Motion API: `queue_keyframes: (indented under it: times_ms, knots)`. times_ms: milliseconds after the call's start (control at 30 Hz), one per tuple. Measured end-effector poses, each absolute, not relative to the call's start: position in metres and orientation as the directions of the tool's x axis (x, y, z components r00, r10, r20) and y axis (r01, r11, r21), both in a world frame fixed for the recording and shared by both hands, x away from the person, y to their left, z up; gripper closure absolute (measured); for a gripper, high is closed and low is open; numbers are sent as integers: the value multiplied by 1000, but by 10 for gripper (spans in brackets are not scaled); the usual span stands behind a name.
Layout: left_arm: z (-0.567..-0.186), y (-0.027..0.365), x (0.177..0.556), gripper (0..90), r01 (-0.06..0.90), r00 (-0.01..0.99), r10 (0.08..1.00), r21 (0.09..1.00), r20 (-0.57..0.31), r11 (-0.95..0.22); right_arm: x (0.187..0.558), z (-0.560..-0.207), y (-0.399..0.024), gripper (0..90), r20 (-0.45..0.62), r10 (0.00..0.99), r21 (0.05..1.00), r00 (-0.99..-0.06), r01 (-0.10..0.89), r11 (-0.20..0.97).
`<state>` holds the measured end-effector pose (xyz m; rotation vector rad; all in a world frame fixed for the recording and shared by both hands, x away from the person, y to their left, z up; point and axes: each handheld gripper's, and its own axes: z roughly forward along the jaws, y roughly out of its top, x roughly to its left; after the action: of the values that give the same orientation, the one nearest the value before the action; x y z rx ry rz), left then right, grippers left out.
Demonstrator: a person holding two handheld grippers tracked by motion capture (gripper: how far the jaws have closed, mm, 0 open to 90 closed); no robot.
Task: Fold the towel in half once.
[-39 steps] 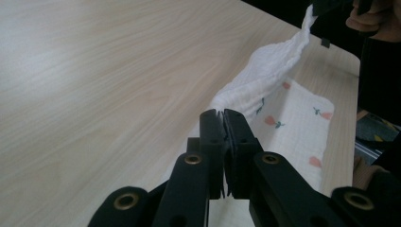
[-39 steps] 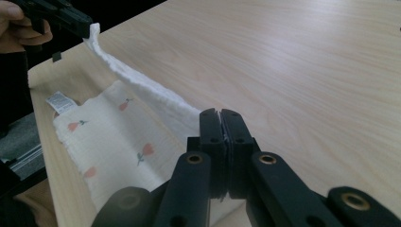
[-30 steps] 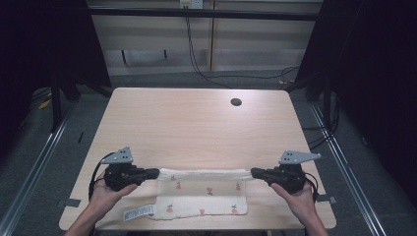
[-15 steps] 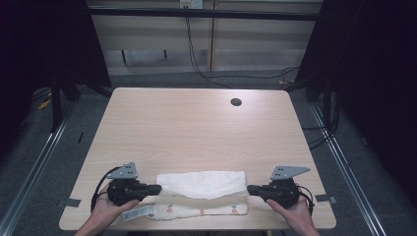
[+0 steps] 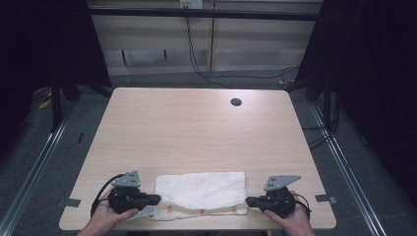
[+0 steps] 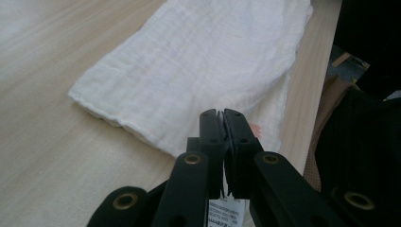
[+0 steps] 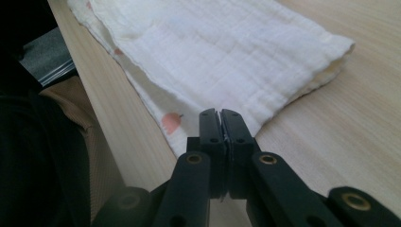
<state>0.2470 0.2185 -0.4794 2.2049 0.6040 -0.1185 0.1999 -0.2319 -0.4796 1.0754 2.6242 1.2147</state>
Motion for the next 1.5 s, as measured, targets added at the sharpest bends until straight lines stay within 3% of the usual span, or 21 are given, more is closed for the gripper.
queue_keyframes:
  times_ms: [667, 933, 1200, 1233, 1500]
  knots:
    - [-477, 222, 239, 848, 456, 886, 355, 702, -299, -546, 192, -482, -231, 826, 265, 587, 672, -765, 583, 456]
    - [-468, 230, 242, 747, 455, 883, 361, 739, -302, -497, 189, -475, -228, 729, 264, 577, 713, -773, 559, 423]
    - [-466, 224, 273, 655, 495, 847, 446, 733, -288, -467, 202, -472, -214, 617, 248, 602, 716, -759, 562, 414]
    - [-467, 220, 282, 572, 511, 834, 479, 712, -274, -481, 207, -473, -209, 593, 241, 602, 711, -761, 561, 424]
    - [-474, 210, 313, 564, 527, 820, 502, 702, -273, -479, 215, -485, -188, 515, 235, 581, 674, -780, 561, 481]
